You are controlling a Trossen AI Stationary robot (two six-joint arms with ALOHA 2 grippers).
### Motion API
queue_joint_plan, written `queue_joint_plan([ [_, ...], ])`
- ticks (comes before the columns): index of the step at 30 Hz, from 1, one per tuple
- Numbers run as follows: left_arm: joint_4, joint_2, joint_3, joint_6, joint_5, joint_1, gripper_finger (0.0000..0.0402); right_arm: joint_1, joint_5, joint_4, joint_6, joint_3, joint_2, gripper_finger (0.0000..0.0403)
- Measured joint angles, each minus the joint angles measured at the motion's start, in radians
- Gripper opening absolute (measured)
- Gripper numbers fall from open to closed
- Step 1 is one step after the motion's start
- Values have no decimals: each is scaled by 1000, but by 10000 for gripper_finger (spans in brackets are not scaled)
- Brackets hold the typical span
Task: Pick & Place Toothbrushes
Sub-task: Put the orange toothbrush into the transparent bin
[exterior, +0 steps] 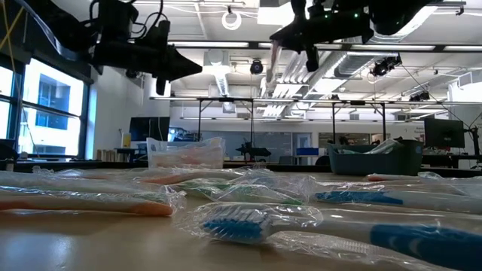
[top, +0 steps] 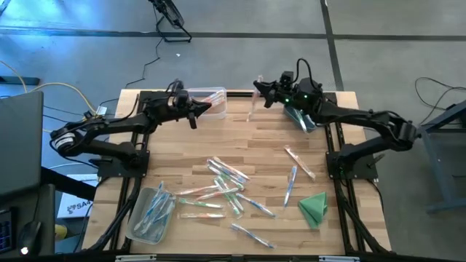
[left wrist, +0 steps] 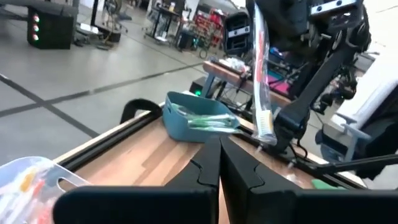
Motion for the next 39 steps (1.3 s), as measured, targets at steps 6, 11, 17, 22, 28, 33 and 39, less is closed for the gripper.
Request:
queue_joint_plan([
  [6,12,133,69,-10,50,-33,0,4,-21,23,-3,0,22,23],
  [11,14,245,174,105,51,-109,0,4,-21,24,-36,0,22,23],
  [17,-1,351,290,215,53,-167,0,4,-27,15,-50,0,22,23],
  [22,-45,409,360,214,52,-172,4,3,-45,11,-58,0,22,23],
  [28,-68,440,398,172,58,-170,63,3,-53,3,-83,0,22,23],
  [33,-68,440,413,153,70,-170,141,6,-53,-24,-118,0,22,23],
  [39,-69,440,417,143,63,-171,171,32,-46,-20,-200,0,22,23],
])
